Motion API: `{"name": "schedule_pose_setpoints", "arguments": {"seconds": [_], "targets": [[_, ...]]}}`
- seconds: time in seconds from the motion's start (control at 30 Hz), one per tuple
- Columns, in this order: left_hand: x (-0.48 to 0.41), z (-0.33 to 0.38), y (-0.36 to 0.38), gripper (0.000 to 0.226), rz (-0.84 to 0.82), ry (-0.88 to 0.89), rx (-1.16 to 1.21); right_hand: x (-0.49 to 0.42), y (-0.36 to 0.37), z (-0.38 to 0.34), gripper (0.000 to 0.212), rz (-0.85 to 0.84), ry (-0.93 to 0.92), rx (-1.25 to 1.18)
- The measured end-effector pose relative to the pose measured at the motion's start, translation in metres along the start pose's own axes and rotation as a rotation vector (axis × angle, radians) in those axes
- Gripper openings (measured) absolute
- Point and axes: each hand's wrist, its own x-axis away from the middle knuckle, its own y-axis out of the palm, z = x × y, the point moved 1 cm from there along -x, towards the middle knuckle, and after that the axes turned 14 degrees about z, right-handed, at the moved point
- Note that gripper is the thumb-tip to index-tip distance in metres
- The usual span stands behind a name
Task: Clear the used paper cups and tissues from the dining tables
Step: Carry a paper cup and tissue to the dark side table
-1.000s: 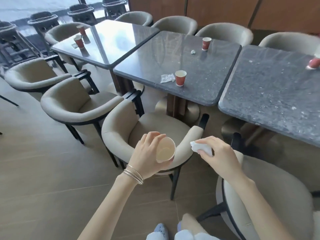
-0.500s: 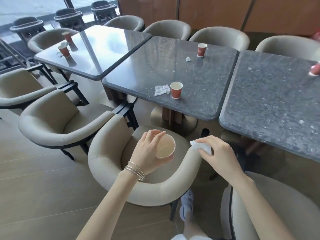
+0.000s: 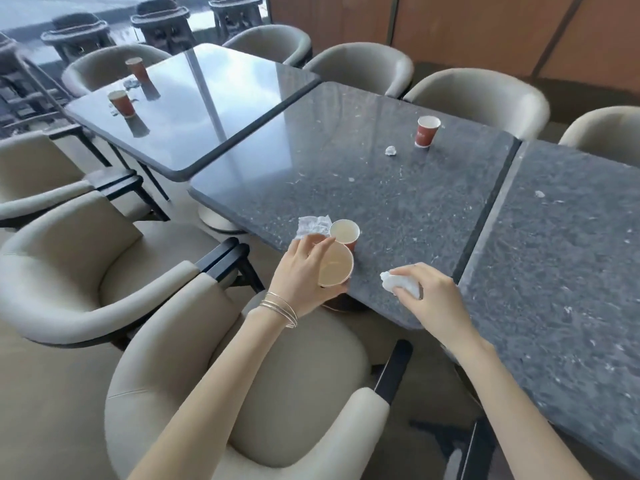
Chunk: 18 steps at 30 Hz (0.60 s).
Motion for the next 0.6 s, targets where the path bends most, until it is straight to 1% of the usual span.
{"name": "schedule_pose_setpoints", "arguments": {"seconds": [0.1, 0.23, 0.33, 0.43, 0.6], "targets": [[-0.038, -0.012, 0.026, 0.078, -0.014, -0.012, -0.002, -0.030, 0.012, 0.020, 0.019, -0.019, 0.019, -0.002], [-0.069, -0.034, 0.063, 0.078, -0.030, -0.086, 0.043, -0.055, 0.035, 0.045, 0.019, -0.032, 0.048, 0.020], [-0.080, -0.049, 0.090, 0.080, -0.063, -0.115, 0.051, -0.067, 0.051, 0.059, 0.019, -0.006, 0.092, 0.048], [-0.087, -0.063, 0.110, 0.082, -0.058, -0.119, 0.079, -0.078, 0.065, 0.070, 0.019, -0.003, 0.115, 0.058], [-0.091, -0.075, 0.135, 0.075, -0.045, -0.106, 0.090, -0.094, 0.085, 0.085, 0.018, -0.008, 0.126, 0.066]]}}
